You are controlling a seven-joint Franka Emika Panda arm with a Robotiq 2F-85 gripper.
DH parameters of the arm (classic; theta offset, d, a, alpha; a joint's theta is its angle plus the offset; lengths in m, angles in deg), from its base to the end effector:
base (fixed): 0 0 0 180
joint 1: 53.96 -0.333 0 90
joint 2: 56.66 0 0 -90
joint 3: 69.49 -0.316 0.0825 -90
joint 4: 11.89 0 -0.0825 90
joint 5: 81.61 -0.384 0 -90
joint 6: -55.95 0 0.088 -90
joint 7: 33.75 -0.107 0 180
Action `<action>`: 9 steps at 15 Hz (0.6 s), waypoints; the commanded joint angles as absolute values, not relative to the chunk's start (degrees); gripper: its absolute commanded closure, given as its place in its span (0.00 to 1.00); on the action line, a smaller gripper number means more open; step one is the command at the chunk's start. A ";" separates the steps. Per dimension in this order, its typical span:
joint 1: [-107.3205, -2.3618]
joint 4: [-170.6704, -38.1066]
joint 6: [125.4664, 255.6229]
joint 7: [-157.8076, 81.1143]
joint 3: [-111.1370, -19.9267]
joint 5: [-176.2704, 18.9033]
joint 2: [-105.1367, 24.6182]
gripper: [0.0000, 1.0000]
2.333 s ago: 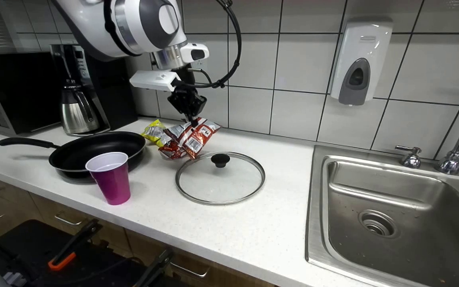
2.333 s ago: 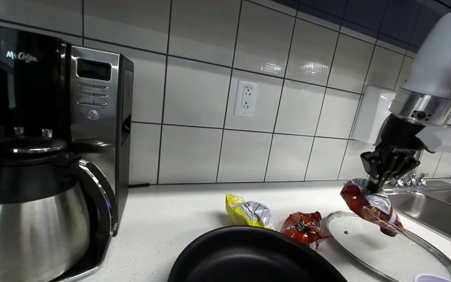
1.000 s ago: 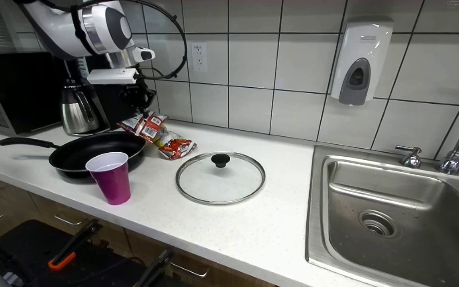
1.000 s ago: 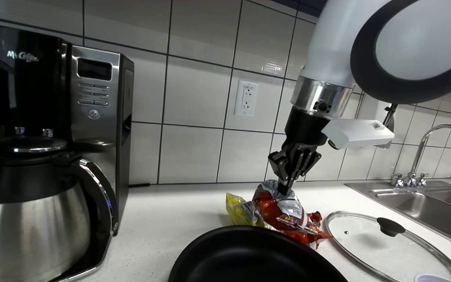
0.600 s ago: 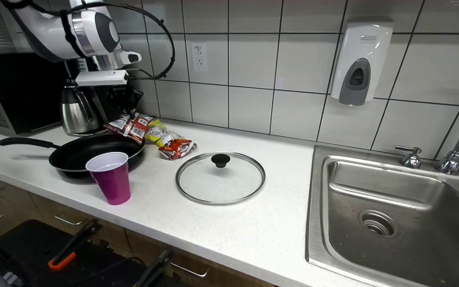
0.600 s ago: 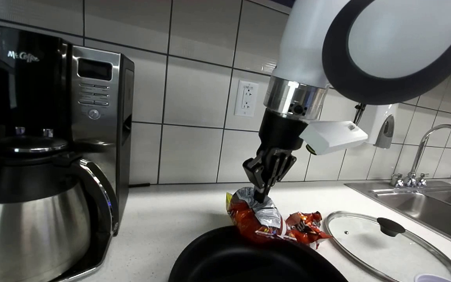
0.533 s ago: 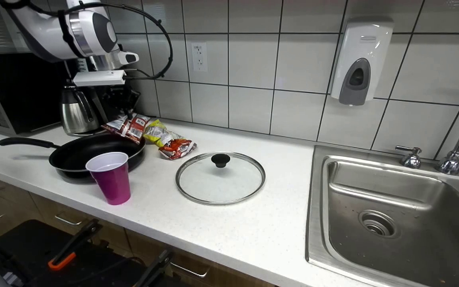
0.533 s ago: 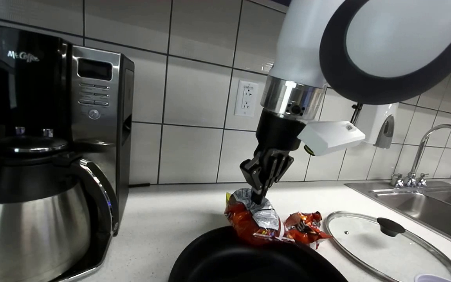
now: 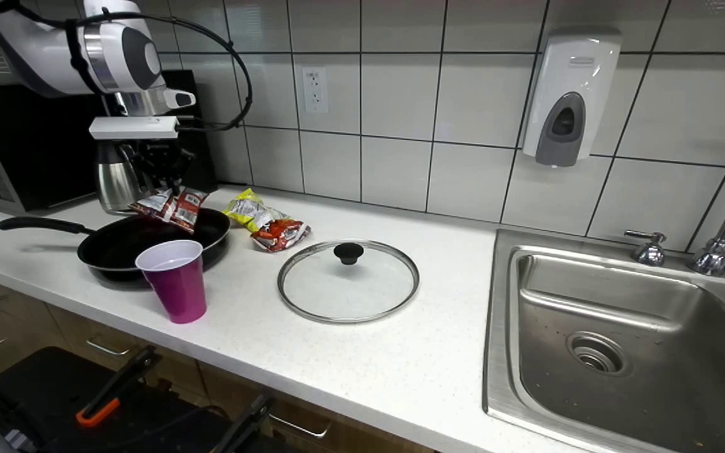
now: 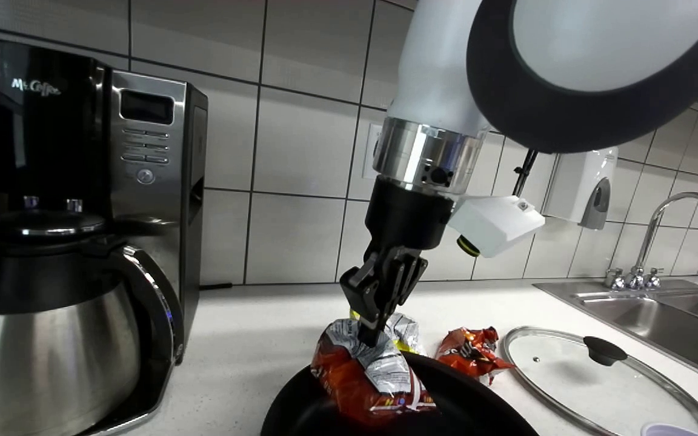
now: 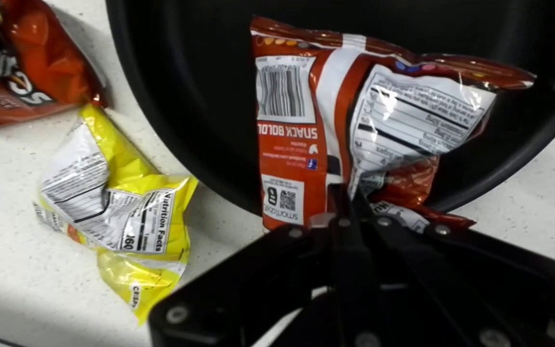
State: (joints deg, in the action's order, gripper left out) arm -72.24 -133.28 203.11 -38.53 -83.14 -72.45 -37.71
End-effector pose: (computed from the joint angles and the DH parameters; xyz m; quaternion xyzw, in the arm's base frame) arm 0.5006 0.3118 0.2717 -0.9554 -0.2878 -0.0657 0.0115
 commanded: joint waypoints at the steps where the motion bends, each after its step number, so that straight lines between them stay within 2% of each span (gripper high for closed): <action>1: -71.55 -131.28 200.59 -34.21 -84.34 -75.19 -35.80 1.00; 9: -71.97 -128.60 201.62 -33.90 -83.45 -74.84 -30.86 1.00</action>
